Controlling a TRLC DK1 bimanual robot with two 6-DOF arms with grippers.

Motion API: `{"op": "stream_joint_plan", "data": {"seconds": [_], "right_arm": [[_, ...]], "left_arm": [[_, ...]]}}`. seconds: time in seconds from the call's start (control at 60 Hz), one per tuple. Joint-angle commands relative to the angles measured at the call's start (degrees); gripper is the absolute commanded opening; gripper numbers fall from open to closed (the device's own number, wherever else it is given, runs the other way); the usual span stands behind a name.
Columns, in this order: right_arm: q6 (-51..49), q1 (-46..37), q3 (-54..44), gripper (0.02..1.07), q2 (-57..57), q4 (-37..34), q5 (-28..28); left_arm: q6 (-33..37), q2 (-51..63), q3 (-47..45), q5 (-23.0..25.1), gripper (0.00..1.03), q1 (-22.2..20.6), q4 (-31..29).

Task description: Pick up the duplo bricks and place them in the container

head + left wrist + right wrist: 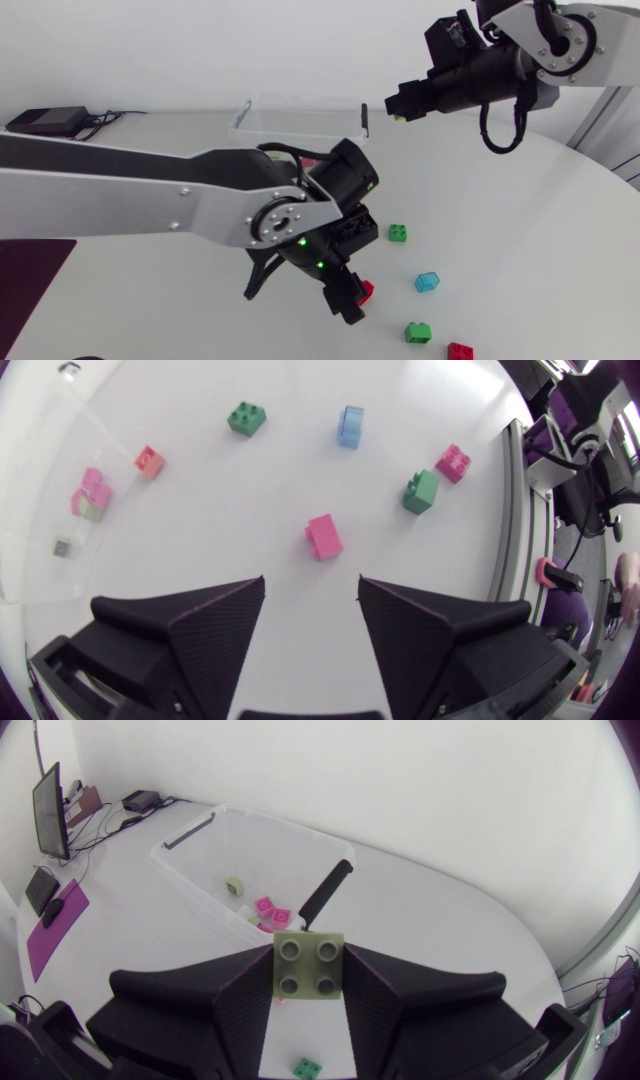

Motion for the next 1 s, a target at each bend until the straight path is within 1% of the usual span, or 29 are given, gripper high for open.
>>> {"op": "stream_joint_plan", "data": {"seconds": [0.0, 0.117, 0.283, 0.383, 0.45, 0.467, 0.5, 0.55, 0.583, 0.617, 0.633, 0.667, 0.7, 0.733, 0.75, 0.883, 0.95, 0.983], "right_arm": [[0.74, -2.18, -2.97, 0.28, -2.31, 0.74, 0.36], [0.12, -4.81, -4.12, 0.28, -3.63, 0.74, -0.69], [0.12, -6.13, -2.97, 0.28, -4.33, 0.48, -1.31], [0.12, -6.48, -2.71, 0.28, -5.38, 0.30, -1.31], [0.12, -6.57, -2.71, 0.28, -5.82, 0.22, -1.40], [0.12, -6.57, -2.71, 0.28, -5.91, 0.22, -1.48], [0.12, -6.66, -2.71, 0.28, -6.00, 0.22, -1.48], [0.12, -6.75, -2.71, 0.28, -6.26, 0.22, -1.66], [0.12, -6.75, -2.71, 0.28, -6.44, 0.13, -1.66], [0.21, -6.75, -2.80, 0.28, -6.53, 0.13, -1.66], [0.21, -6.75, -2.89, 0.28, -6.53, 0.13, -1.66], [0.21, -6.75, -2.97, 0.28, -6.61, 0.13, -1.66], [0.21, -6.75, -3.06, 0.28, -6.61, 0.22, -1.66], [0.21, -6.75, -3.24, 0.28, -6.61, 0.22, -1.66], [0.21, -6.75, -3.24, 0.28, -6.61, 0.22, -1.66], [0.21, -6.84, -2.62, 0.28, -6.26, 0.30, -1.66], [0.21, -6.57, -1.66, 0.28, -5.47, 0.30, -1.75], [0.21, -6.22, -1.04, 0.28, -4.77, 0.48, -2.01]], "left_arm": [[-4.01, 5.26, 3.60, 0.49, 0.91, -0.54, -0.99], [-5.24, 11.15, 7.91, 0.49, 0.91, -1.68, -3.45], [-6.74, 16.16, 12.48, 0.40, 0.91, -2.47, -4.69], [-7.09, 18.09, 13.80, 0.31, 0.91, -2.47, -5.65], [-7.53, 19.50, 14.50, 0.31, 0.89, -2.56, -6.18], [-7.71, 19.76, 14.76, 0.31, 0.86, -2.56, -6.18], [-7.88, 20.03, 15.03, 0.31, 0.85, -2.56, -6.36], [-9.38, 20.99, 16.17, 0.23, 0.73, -2.03, -7.06], [-9.46, 21.17, 16.34, 0.23, 0.70, -1.85, -7.23], [-9.99, 22.14, 17.13, 0.23, 0.58, -1.24, -7.32], [-10.08, 22.40, 17.31, 0.23, 0.55, -1.24, -7.32], [-10.43, 22.75, 17.57, 0.23, 0.48, -0.98, -7.32], [-10.43, 23.02, 17.93, 0.23, 0.46, -0.80, -7.41], [-10.78, 23.10, 18.01, -0.04, 0.38, -0.71, -7.41], [-10.69, 23.02, 18.19, 0.05, 0.30, -0.62, -7.41], [-10.34, 21.35, 15.38, 0.05, 0.27, -2.64, -7.59], [-10.08, 19.15, 13.88, 0.05, 0.27, -2.38, -7.50], [-9.81, 16.34, 12.21, 0.05, 0.27, -1.41, -7.41]]}}
